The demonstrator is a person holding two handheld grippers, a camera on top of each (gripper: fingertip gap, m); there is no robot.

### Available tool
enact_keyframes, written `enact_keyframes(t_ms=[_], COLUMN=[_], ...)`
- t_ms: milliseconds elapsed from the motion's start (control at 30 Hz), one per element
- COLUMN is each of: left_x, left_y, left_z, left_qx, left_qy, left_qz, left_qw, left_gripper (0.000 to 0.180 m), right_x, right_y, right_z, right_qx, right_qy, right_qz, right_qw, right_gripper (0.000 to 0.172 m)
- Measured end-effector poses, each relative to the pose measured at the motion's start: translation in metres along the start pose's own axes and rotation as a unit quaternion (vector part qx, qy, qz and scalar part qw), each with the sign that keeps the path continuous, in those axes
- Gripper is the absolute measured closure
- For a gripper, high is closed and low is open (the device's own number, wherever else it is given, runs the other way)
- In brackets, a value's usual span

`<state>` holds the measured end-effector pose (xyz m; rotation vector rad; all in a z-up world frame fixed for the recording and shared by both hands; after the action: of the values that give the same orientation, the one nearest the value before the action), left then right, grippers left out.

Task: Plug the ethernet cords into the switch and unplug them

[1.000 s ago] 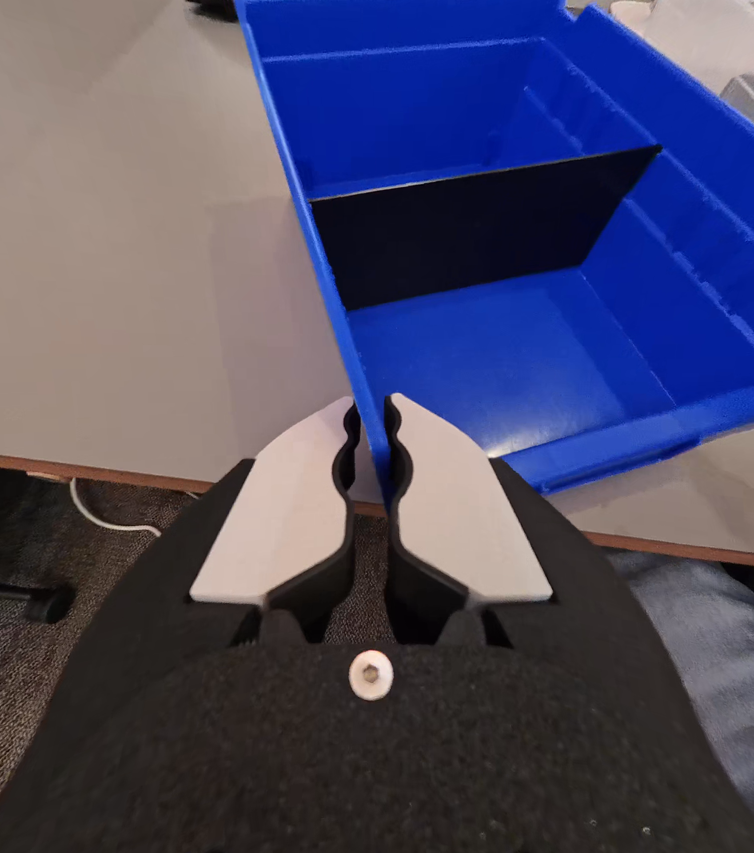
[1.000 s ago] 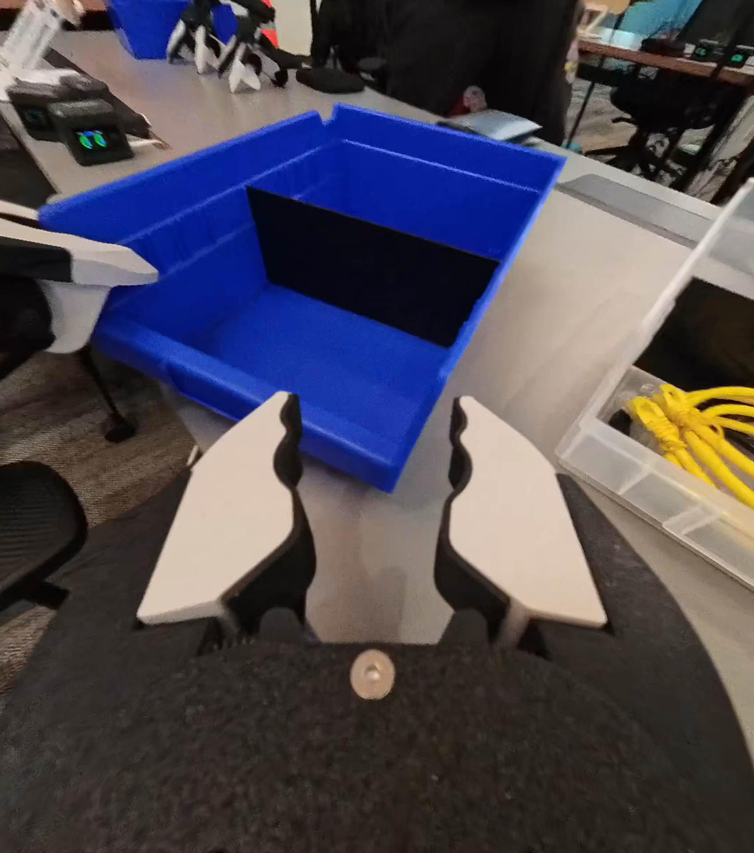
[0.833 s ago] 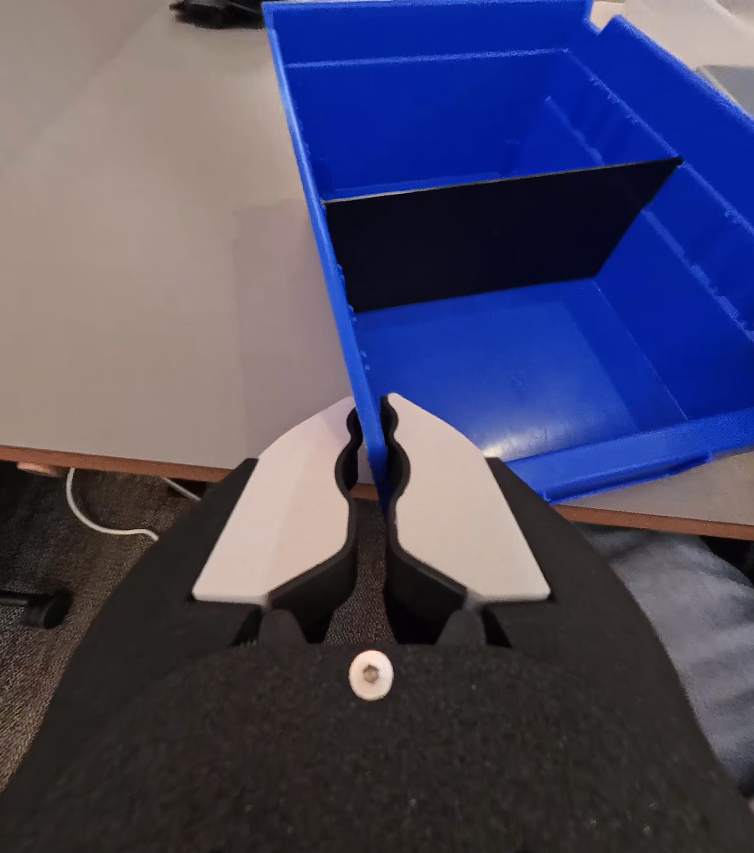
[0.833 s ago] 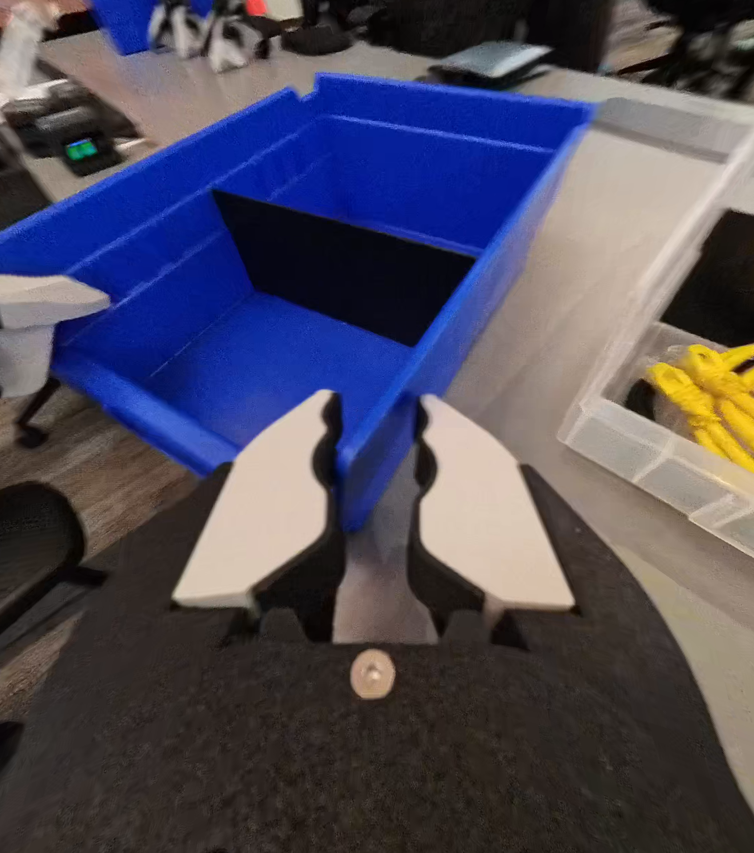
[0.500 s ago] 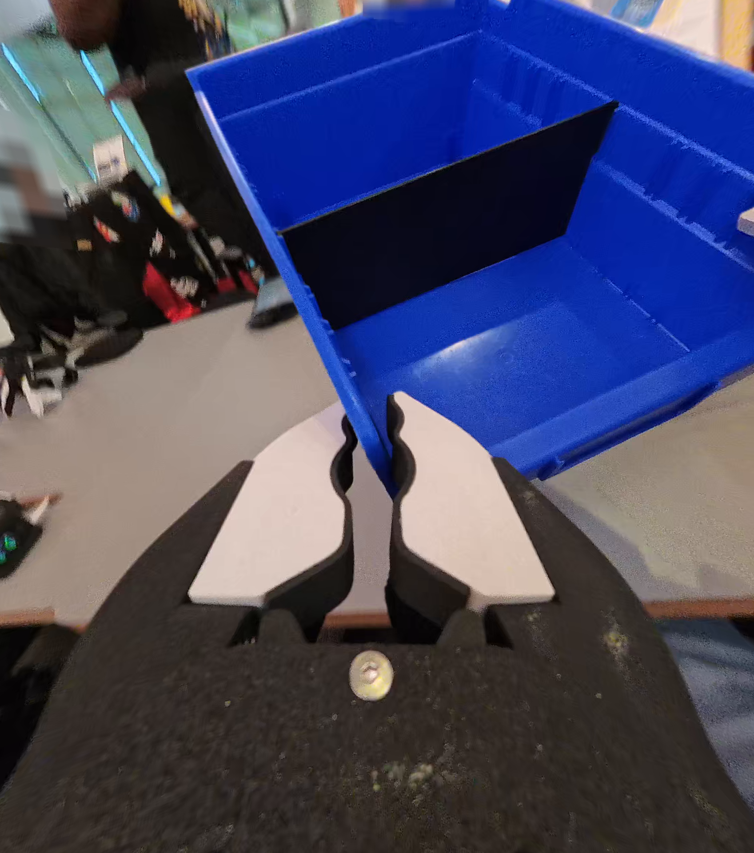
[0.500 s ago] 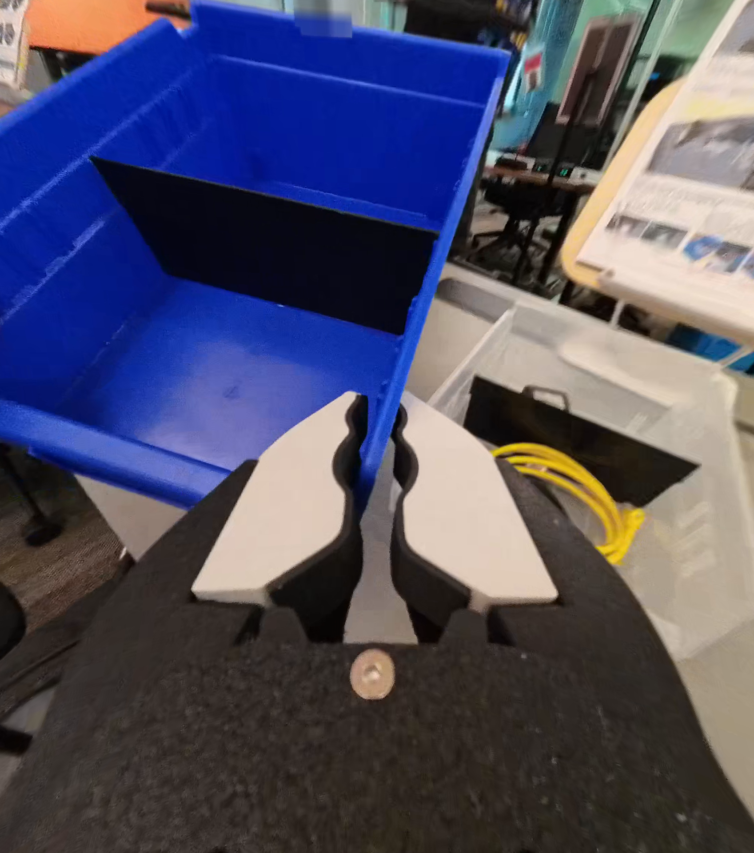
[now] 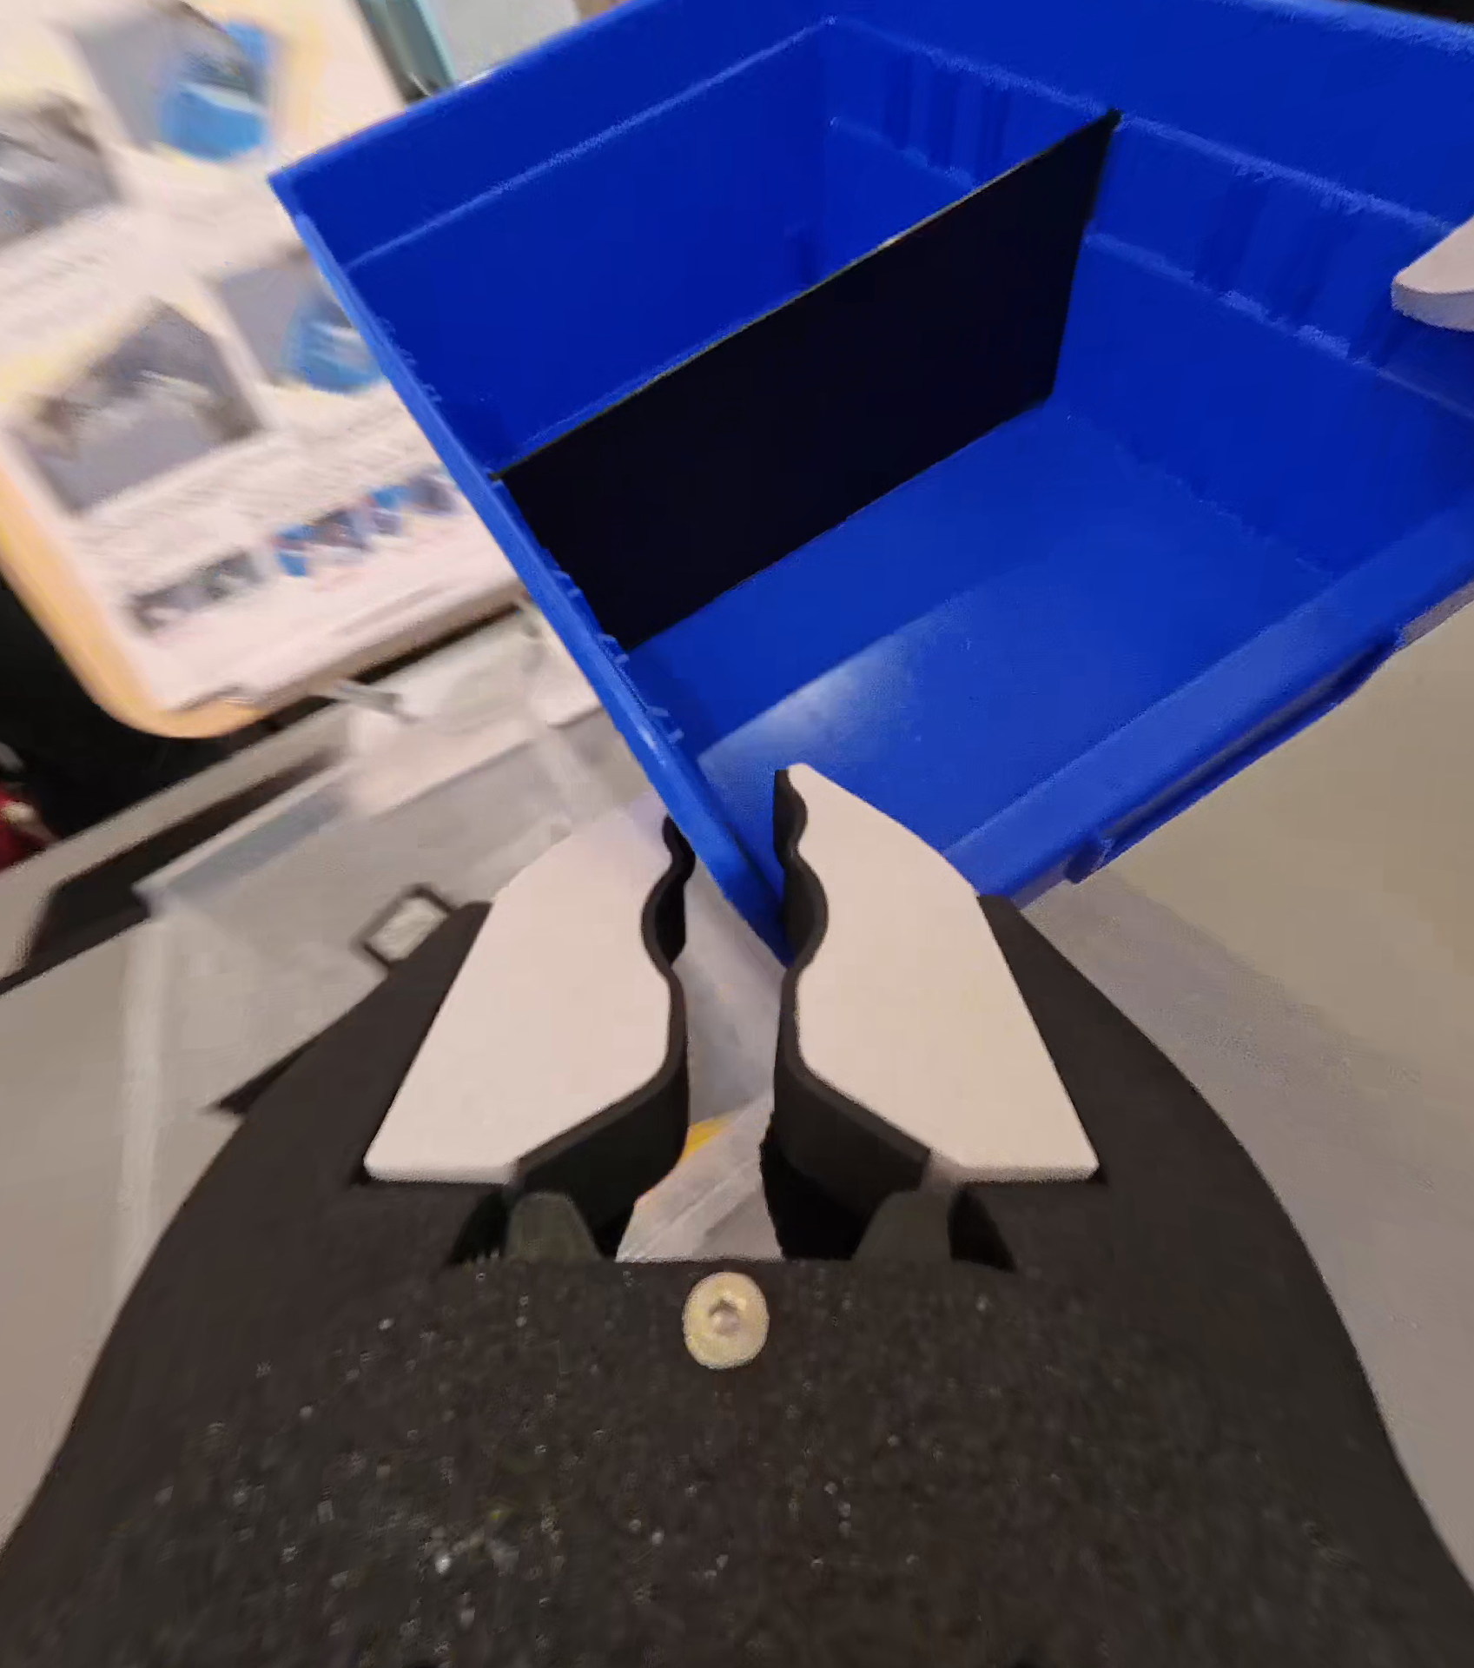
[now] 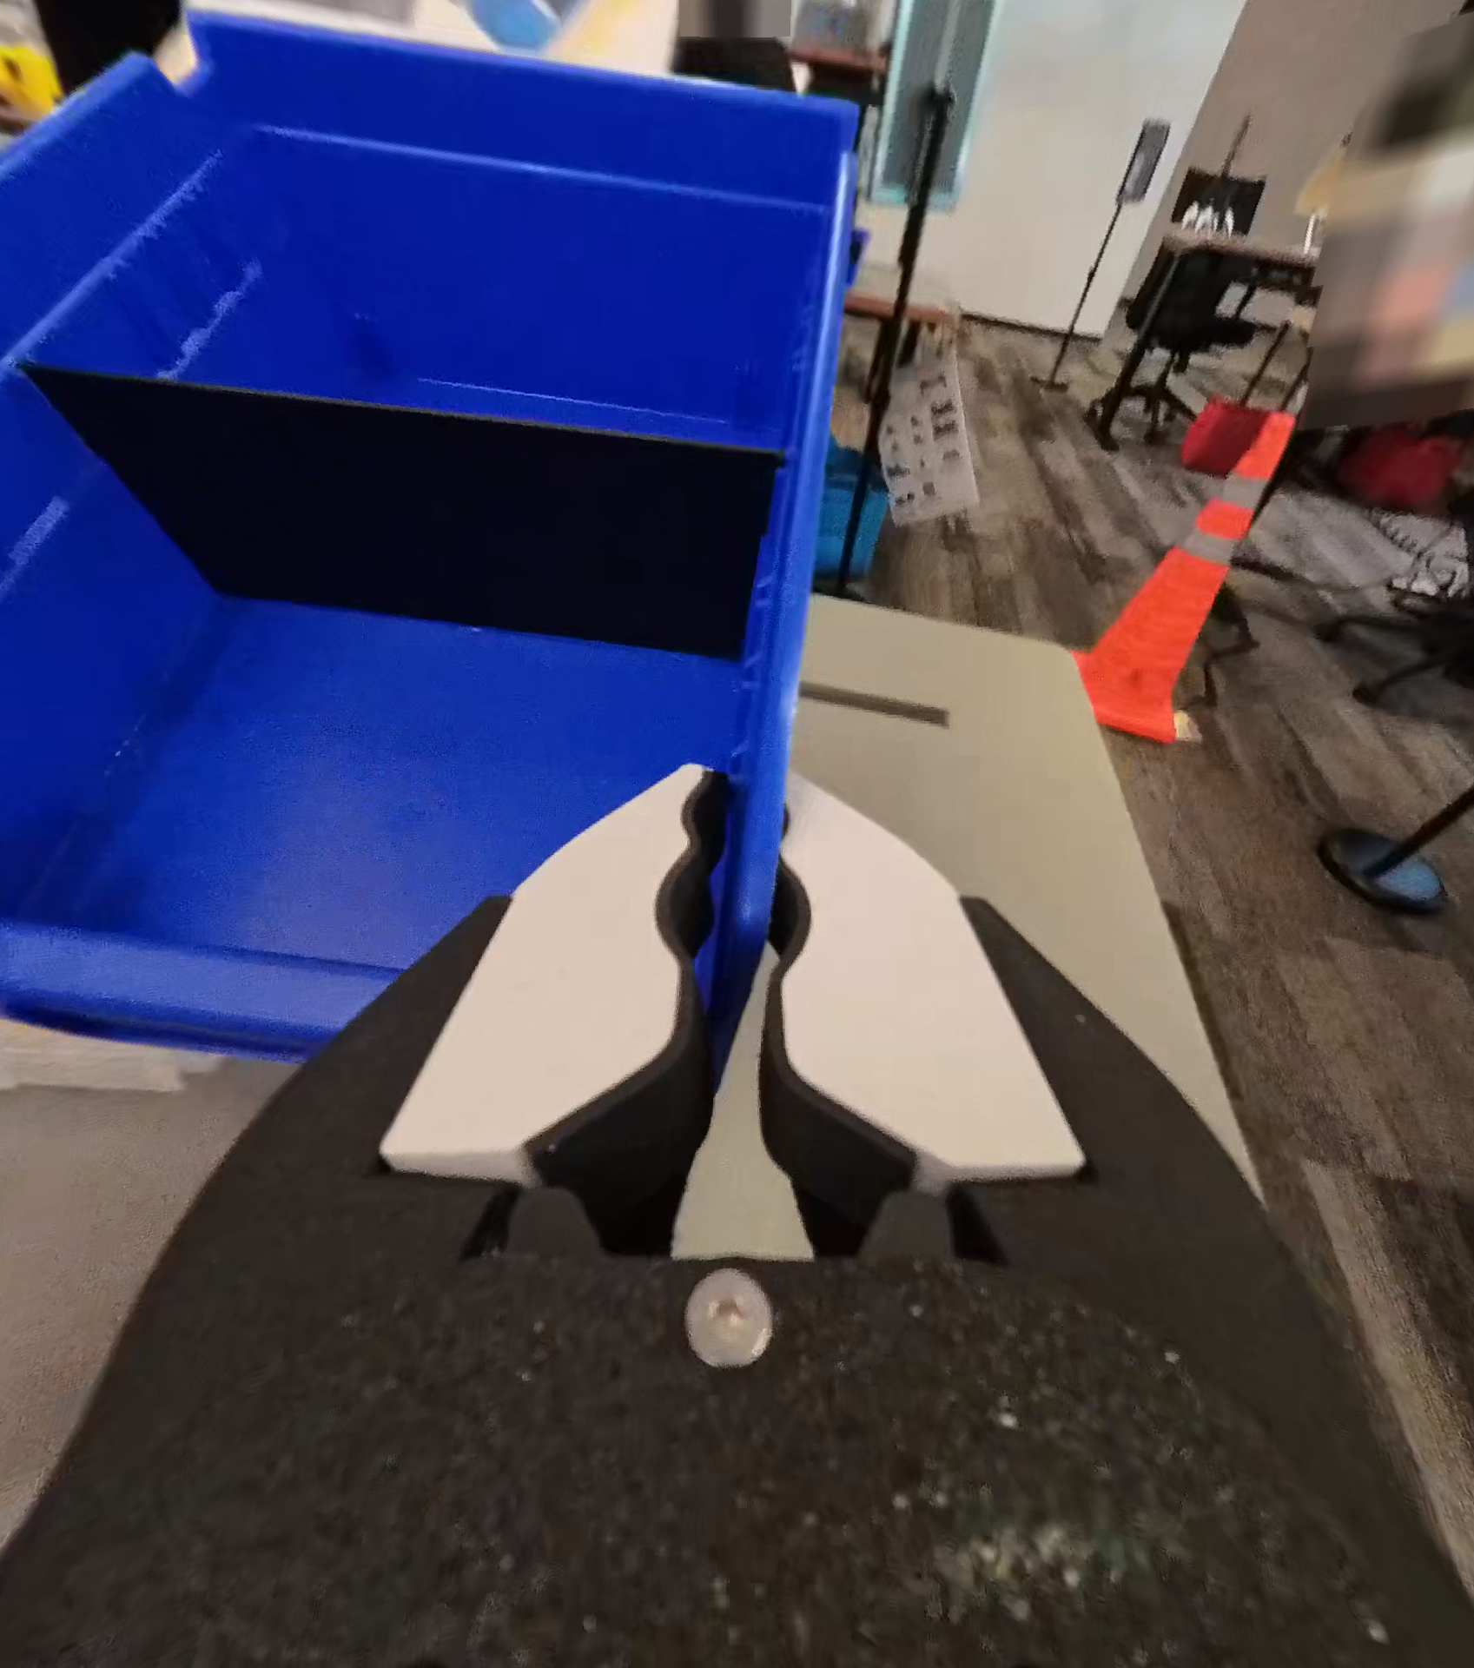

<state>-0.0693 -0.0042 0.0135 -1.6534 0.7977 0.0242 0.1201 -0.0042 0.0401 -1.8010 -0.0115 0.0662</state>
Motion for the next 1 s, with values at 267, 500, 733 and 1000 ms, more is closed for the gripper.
enact_keyframes(t_ms=[267,500,733,1000], left_x=[0.125,0.144,0.117,-0.077], left_y=[0.036,0.045,0.011,0.064], left_z=[0.117,0.126,0.06,-0.054], left_qx=[-0.126,-0.105,0.0,0.09], left_qy=[0.1,0.106,0.2,-0.018], left_qz=[-0.018,-0.057,-0.118,-0.098], left_qw=[0.987,0.987,0.973,0.991], left_gripper=[0.166,0.16,0.112,0.11], right_x=[0.137,0.153,0.166,0.059], right_y=[0.134,0.139,0.117,0.025], right_z=[0.047,0.054,0.031,0.01], right_qx=[-0.155,-0.112,-0.072,0.0], right_qy=[0.026,0.016,0.067,-0.063], right_qz=[0.081,0.136,0.124,0.061], right_qw=[0.984,0.984,0.987,0.996], right_gripper=[0.167,0.166,0.139,0.139])
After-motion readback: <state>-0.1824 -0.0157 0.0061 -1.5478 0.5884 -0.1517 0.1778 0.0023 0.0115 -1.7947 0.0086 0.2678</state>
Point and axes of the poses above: each gripper's, where its closed fingertips meet, z out along the fingers, y out of its underside, x = y × z across the jaws, the point moved 3 cm from there along -z, back along the fingers, and after that the axes turned 10 degrees about z, right-handed, at the moved point
